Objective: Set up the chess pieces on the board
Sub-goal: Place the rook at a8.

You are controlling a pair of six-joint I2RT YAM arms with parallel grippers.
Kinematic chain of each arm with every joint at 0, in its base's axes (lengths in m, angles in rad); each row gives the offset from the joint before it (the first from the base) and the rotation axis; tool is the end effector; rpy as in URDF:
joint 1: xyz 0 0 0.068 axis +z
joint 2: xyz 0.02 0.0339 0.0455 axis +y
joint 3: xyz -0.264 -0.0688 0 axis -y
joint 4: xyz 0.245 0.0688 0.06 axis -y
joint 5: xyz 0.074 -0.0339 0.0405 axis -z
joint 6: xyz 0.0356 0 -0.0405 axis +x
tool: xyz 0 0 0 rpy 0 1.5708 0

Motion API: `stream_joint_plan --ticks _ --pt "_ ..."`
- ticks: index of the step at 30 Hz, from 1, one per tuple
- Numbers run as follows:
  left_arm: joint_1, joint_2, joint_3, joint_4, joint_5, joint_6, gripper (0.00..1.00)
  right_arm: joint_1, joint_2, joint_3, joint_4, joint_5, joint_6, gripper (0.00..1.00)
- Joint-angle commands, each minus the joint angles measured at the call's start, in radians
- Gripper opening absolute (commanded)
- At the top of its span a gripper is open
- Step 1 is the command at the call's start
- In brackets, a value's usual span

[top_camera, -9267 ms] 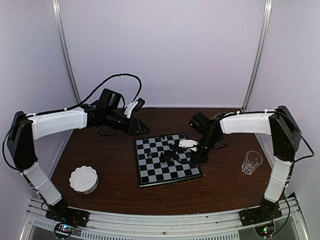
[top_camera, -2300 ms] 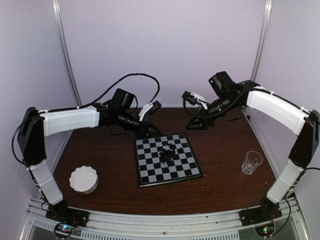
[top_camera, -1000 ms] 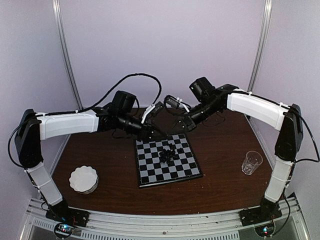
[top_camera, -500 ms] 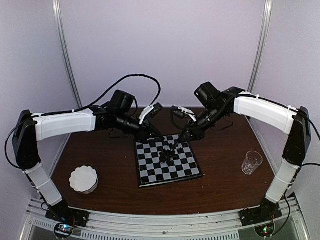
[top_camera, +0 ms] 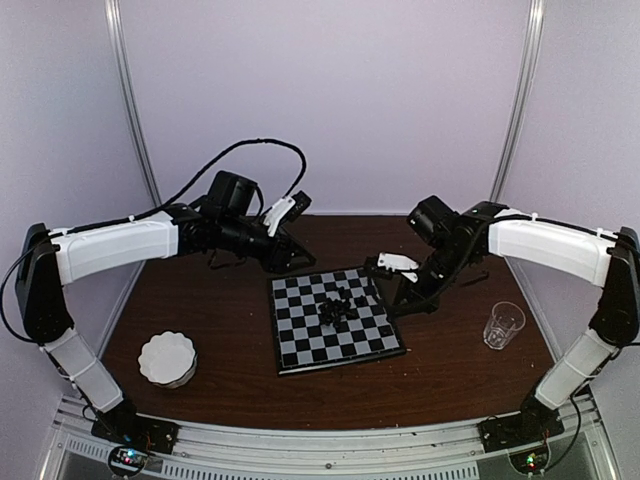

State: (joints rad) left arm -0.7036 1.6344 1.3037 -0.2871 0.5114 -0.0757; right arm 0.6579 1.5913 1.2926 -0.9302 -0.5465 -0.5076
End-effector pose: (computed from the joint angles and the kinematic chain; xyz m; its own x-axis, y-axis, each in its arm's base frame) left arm 0.2736 -0.2550 0.2933 -0.5061 0.3429 -0.7914 0.8325 0.4340 -0.3443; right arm 0.2357 0.2056 0.2643 -0.3305 -0.7803 -0.5310 -0.9394 0.2177 0.2649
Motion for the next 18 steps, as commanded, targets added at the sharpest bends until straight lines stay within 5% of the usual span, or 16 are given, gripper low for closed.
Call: stream_joint_plan --ticks 1,18 --pt "0.004 -0.035 0.037 0.004 -0.124 -0.048 0.45 0.021 -0.094 -0.069 0.062 0.173 -0.061 0.02" --pt "0.006 -0.040 0.028 -0.002 -0.227 -0.058 0.45 0.120 -0.042 -0.188 0.172 0.287 -0.114 0.05"
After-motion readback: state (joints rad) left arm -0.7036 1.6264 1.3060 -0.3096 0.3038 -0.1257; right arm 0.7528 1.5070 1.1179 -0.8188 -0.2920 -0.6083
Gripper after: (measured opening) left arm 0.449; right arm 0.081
